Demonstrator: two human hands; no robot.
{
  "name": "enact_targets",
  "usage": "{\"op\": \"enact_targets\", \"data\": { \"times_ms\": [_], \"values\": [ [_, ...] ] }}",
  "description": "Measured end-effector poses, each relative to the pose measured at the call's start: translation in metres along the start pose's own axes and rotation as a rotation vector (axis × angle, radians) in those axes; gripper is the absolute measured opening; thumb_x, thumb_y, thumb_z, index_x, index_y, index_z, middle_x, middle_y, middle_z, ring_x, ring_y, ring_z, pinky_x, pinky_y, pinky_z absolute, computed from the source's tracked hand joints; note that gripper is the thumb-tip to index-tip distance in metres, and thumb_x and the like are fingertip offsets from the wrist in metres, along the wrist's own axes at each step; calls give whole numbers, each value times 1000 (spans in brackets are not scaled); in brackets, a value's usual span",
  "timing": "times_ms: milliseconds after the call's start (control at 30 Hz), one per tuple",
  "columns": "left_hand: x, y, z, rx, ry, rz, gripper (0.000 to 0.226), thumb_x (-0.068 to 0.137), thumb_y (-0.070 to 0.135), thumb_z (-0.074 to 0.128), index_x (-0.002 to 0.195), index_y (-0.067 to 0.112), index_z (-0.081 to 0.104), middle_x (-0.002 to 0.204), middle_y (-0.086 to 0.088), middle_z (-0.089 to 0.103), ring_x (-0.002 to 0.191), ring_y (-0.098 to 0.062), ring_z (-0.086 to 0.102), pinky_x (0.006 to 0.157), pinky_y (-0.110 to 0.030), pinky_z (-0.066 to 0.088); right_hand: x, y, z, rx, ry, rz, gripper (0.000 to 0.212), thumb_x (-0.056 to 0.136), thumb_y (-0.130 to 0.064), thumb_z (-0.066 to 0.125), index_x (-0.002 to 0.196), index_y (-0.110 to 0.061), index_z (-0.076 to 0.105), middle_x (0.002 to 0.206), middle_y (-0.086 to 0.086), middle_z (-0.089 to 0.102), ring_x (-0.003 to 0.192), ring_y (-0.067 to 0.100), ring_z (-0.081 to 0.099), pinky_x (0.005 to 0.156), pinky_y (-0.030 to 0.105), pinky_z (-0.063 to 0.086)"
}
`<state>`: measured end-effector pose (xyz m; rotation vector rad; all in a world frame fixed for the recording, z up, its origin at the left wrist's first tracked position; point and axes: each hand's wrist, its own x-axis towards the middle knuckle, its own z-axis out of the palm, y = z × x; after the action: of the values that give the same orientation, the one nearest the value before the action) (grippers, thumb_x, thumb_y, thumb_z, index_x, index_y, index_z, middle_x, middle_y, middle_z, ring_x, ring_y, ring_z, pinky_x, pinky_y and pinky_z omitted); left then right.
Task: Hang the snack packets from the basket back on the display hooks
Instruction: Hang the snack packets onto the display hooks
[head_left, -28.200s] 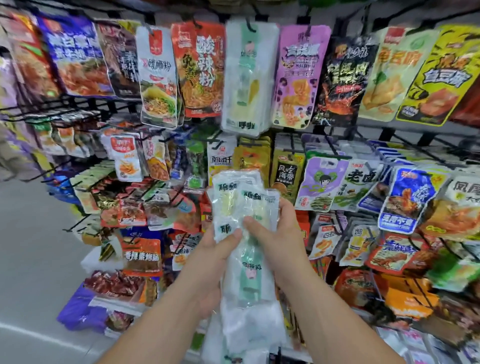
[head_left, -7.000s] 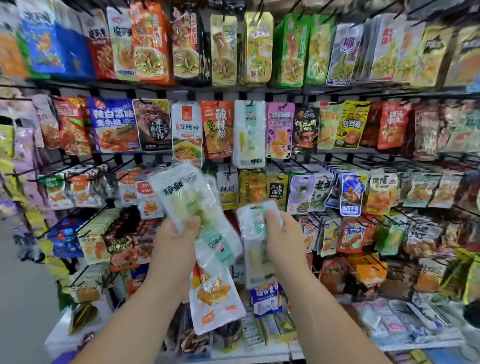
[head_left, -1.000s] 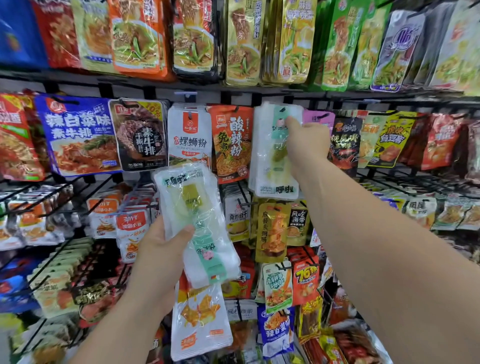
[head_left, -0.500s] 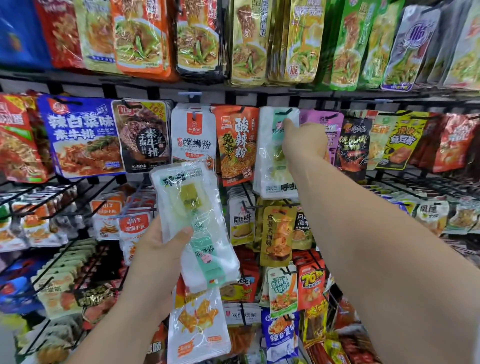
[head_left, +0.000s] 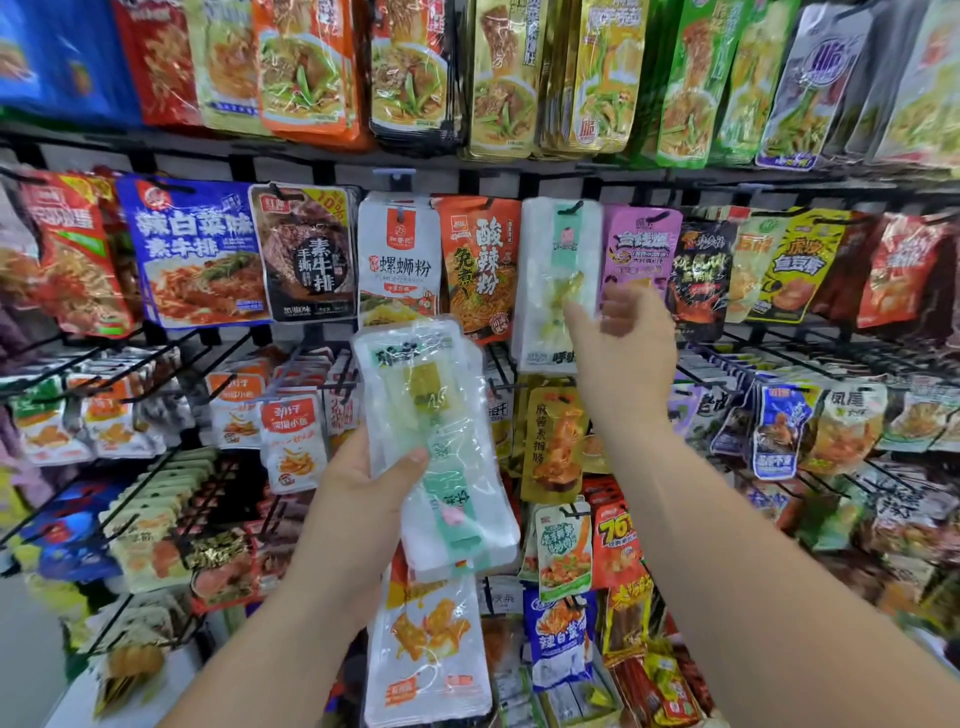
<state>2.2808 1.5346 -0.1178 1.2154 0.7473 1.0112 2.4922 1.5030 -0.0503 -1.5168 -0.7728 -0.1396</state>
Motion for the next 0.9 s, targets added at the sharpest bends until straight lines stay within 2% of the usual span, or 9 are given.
{"op": "enact_targets", "data": {
  "times_ms": [133, 233, 367, 500, 567, 600, 633, 767, 900],
  "values": [
    [-16, -9, 10, 24, -86, -12, 32, 104, 9, 59, 128, 29, 68, 115, 5, 79, 108, -18, 75, 92, -44, 60, -72, -2, -16, 69, -357, 177, 70, 75, -53, 86, 131, -36, 48, 113, -11, 62, 102, 7, 62, 87, 33, 54],
    [-28, -15, 20, 1, -138, -19, 32, 103, 12, 61, 130, 29, 66, 116, 6, 79, 108, -17, 75, 89, -40, 59, -107, 14, -17, 90, -467, 265, 85, 68, -47, 94, 138, -36, 47, 117, -16, 66, 103, 3, 67, 90, 35, 58],
    [-41, -24, 29, -37, -158, -32, 33, 102, 9, 62, 128, 28, 67, 117, 8, 78, 108, -11, 74, 85, -31, 61, -126, 25, -25, 236, -411, 315, 77, 77, -25, 91, 141, -31, 49, 120, -15, 69, 102, 1, 70, 90, 32, 60],
    [-50, -26, 33, -99, -178, -82, 38, 102, 5, 60, 130, 30, 65, 120, 7, 78, 108, -15, 75, 84, -37, 62, -132, 26, -26, 277, -287, 293, 71, 84, -21, 85, 143, -33, 48, 125, -15, 69, 110, 4, 69, 99, 41, 58],
    [-54, -26, 34, -138, -174, -90, 40, 101, 4, 61, 132, 30, 65, 123, 3, 77, 114, -23, 73, 97, -49, 59, -136, 23, -28, 256, -233, 280, 84, 88, -28, 82, 155, -39, 34, 136, -29, 55, 117, -17, 55, 99, 18, 52],
    [-56, -25, 34, -163, -173, -93, 41, 100, 4, 61, 133, 29, 65, 125, 1, 76, 117, -28, 72, 103, -56, 54, -137, 19, -30, 248, -208, 277, 86, 91, -28, 79, 159, -39, 27, 136, -35, 46, 111, -28, 48, 89, 2, 45],
    [-58, -25, 35, -184, -168, -95, 41, 100, 3, 61, 132, 28, 65, 124, -1, 76, 116, -31, 72, 104, -61, 52, -138, 16, -31, 247, -187, 281, 87, 94, -27, 76, 161, -39, 22, 137, -36, 40, 107, -30, 44, 82, -4, 39],
    [-66, -21, 37, -199, -178, -68, 47, 96, -7, 62, 125, 30, 66, 119, -2, 78, 111, -31, 74, 100, -62, 54, -140, 11, -31, 262, -85, 281, 84, 99, -26, 68, 162, -43, 15, 141, -31, 26, 118, -16, 26, 99, 16, 29],
    [-72, -17, 38, -204, -174, -58, 52, 91, -12, 66, 123, 30, 65, 115, -1, 79, 110, -30, 74, 98, -61, 56, -140, 9, -30, 252, -28, 273, 75, 101, -25, 66, 161, -40, 23, 149, -28, 31, 119, -19, 24, 100, 14, 25]
  ]
}}
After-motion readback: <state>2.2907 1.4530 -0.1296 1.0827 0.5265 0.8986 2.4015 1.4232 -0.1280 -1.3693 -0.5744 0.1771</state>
